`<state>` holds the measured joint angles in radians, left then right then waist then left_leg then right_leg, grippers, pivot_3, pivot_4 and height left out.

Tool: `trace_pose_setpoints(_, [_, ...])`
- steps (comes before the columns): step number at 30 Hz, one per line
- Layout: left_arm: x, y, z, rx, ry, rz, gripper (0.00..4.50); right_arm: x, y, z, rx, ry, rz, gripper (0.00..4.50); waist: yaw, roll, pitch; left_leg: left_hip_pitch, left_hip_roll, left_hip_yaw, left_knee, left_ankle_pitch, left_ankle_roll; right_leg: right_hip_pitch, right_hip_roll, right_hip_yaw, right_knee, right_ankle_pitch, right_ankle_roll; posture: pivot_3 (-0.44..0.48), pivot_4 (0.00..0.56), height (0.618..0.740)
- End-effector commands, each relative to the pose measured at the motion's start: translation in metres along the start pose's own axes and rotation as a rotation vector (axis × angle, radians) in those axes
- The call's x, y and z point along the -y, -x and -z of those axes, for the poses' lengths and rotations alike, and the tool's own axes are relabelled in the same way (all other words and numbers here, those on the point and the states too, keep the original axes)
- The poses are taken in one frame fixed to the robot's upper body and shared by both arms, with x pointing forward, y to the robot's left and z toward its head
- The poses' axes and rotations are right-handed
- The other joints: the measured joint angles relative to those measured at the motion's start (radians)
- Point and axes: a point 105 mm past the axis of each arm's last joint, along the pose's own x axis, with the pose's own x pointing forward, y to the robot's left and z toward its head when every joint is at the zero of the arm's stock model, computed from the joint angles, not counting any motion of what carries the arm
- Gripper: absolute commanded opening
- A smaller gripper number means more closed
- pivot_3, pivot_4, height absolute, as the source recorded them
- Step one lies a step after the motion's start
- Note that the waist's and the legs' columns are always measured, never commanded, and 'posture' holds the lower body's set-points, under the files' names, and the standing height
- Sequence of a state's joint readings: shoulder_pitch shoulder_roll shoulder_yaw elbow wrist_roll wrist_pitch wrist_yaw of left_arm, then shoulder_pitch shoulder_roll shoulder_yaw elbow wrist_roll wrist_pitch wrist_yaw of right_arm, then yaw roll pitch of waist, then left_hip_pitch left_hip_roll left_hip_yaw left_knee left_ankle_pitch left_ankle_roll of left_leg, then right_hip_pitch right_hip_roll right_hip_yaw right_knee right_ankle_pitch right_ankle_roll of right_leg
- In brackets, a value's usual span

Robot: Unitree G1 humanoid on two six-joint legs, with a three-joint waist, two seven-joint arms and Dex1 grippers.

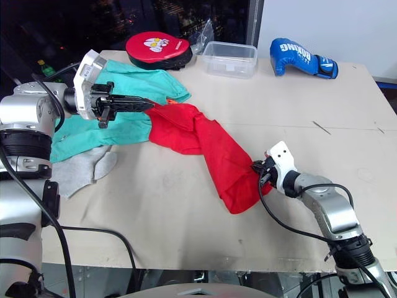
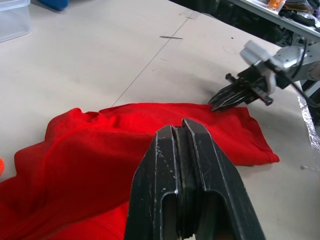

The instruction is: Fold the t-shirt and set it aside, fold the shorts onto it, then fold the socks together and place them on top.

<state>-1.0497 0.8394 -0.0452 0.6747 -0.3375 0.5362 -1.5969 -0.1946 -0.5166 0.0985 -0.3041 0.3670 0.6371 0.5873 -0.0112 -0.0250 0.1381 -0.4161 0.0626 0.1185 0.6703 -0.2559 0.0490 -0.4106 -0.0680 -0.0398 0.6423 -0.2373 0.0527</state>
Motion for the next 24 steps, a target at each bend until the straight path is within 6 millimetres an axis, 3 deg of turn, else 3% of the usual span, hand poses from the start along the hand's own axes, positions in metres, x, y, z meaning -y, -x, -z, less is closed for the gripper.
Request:
trace_pose_setpoints(1, [0.004,0.005,-0.012,0.013,-0.057,-0.005,0.00,-0.001,0.014,-0.031,0.116,0.024,-0.009,0.11,0.000,0.000,0.000,0.000,0.000,0.000,0.000,0.000,0.000,0.000,0.000,0.000,0.000,0.000,0.000,0.000,0.150,0.740])
trace_pose_setpoints(7, [0.004,0.005,-0.014,0.020,-0.055,-0.006,0.00,0.003,0.047,-0.065,0.232,-0.095,-0.051,0.11,0.003,0.000,0.000,0.000,0.000,0.000,0.000,0.000,0.000,0.000,0.000,0.000,0.000,0.000,0.000,0.000,0.150,0.740])
trace_pose_setpoints(10, [0.004,0.005,-0.013,0.021,-0.051,-0.004,0.00,0.010,0.055,-0.059,0.182,-0.081,-0.027,0.11,0.005,-0.001,-0.001,0.000,0.000,0.000,0.000,0.000,0.000,0.000,0.000,0.000,0.000,0.000,0.000,0.000,0.150,0.740])
trace_pose_setpoints(16, [0.009,0.002,-0.008,0.015,-0.034,0.026,0.00,0.016,0.063,-0.019,-0.026,0.056,-0.020,0.11,0.004,-0.001,-0.001,0.000,0.000,0.000,0.000,-0.001,0.001,0.000,0.000,0.000,-0.001,0.000,0.000,0.000,0.150,0.740])
trace_pose_setpoints(19, [0.011,0.003,-0.006,0.011,-0.027,0.029,0.00,0.038,0.067,0.000,-0.116,0.210,0.075,0.11,0.002,-0.002,-0.001,0.000,0.000,0.000,0.000,-0.001,0.002,0.000,0.000,0.001,0.000,0.000,0.000,0.000,0.150,0.740])
trace_pose_setpoints(24, [0.013,0.004,-0.003,0.004,-0.020,0.024,0.00,0.051,0.056,-0.005,-0.004,0.302,0.173,0.11,-0.001,-0.002,-0.001,0.001,0.000,0.000,0.001,0.000,0.000,0.000,0.000,0.001,0.001,0.000,0.000,0.000,0.150,0.740])
